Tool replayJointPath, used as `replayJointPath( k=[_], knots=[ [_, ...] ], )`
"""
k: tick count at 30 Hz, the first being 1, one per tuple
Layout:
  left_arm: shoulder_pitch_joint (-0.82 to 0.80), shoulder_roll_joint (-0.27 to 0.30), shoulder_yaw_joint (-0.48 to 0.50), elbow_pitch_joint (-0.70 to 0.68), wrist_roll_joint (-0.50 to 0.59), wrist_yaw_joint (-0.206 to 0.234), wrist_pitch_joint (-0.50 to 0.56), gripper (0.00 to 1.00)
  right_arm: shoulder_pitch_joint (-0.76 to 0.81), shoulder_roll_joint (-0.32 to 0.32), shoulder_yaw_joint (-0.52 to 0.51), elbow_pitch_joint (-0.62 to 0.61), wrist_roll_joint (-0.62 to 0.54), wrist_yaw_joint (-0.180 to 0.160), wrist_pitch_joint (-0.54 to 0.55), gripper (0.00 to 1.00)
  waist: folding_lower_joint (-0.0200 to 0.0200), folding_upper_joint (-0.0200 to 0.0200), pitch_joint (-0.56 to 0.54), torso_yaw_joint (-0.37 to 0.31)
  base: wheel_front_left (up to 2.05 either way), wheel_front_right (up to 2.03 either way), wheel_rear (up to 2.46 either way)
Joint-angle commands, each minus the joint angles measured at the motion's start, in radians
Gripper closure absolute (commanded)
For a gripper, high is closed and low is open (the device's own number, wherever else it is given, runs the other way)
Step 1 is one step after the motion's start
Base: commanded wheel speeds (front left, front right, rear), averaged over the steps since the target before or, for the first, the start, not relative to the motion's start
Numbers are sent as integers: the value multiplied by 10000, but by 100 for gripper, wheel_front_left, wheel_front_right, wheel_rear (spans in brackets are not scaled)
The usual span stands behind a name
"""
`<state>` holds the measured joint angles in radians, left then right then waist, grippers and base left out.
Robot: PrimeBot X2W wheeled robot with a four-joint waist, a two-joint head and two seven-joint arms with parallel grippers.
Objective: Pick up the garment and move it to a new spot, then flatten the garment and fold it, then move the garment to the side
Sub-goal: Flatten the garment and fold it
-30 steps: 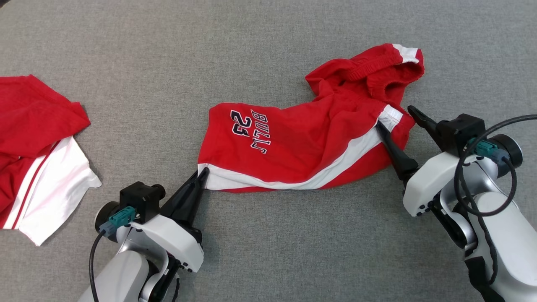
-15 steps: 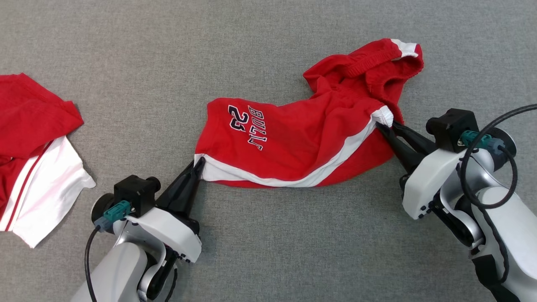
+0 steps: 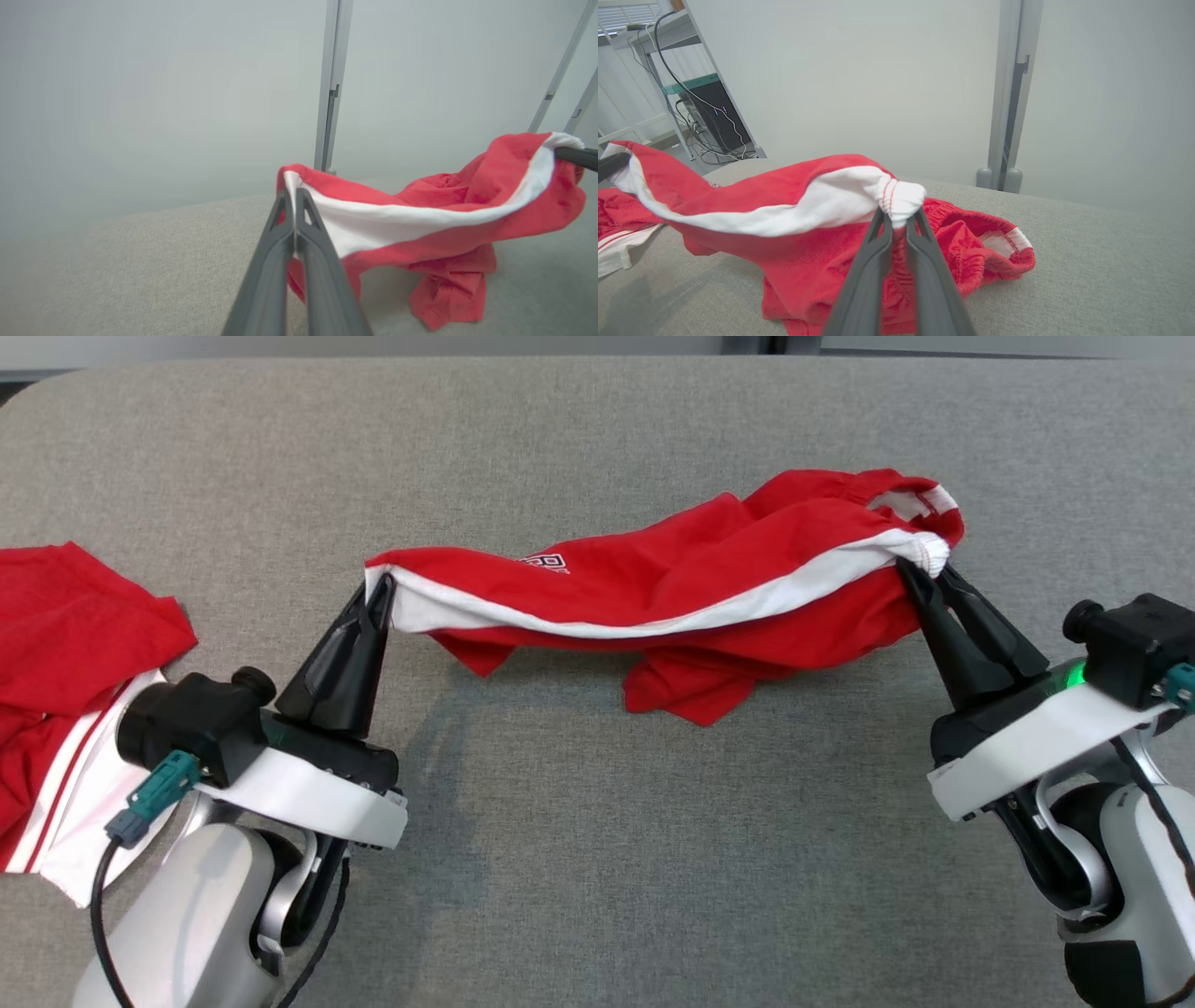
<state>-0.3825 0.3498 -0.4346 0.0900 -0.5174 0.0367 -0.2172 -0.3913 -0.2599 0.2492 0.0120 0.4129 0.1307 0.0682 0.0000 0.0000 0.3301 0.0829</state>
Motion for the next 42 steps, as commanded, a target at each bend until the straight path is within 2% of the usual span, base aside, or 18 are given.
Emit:
replayJointPath(
  k=[1, 11, 17, 23, 28, 33, 38, 42],
  knots=[
    [-280, 105, 92, -225, 121, 92, -17, 100, 144, 16, -122, -168, 95, 2, -123, 100, 0, 0, -204, -128, 0, 0, 0],
    [-1260, 729, 464, -2709, 728, 562, 537, 100, 367, 310, -881, -2124, 542, 2, -651, 100, 0, 0, -1059, -681, 0, 0, 0],
    [-1706, 927, 552, -3968, 1031, 827, 926, 100, 338, 640, -1678, -3182, 394, 2, -458, 100, 0, 0, -1357, -923, 0, 0, 0],
    [-1802, 1004, 713, -4586, 970, 1021, 1186, 100, 623, 933, -2159, -3676, 295, 4, -68, 100, 0, 0, -1419, -1028, 0, 0, 0],
    [-1896, 981, 829, -4625, 788, 1010, 1219, 100, 649, 1088, -2307, -3721, 331, 2, 95, 100, 0, 0, -1187, -1074, 0, 0, 0],
    [-2406, 947, 937, -4247, 550, 769, 1186, 100, 29, 1109, -2192, -3332, 535, 2, 83, 100, 0, 0, -613, -1112, 0, 0, 0],
    [-3178, 756, 887, -3305, 268, 411, 1054, 100, -959, 1075, -1877, -2481, 747, 4, -128, 100, 0, 0, -42, -1112, 0, 0, 0],
    [-4399, 411, 815, -1800, 77, -82, 706, 100, -2299, 1012, -1617, -1190, 906, 4, -434, 100, 0, 0, 444, -1072, 0, 0, 0]
  ],
)
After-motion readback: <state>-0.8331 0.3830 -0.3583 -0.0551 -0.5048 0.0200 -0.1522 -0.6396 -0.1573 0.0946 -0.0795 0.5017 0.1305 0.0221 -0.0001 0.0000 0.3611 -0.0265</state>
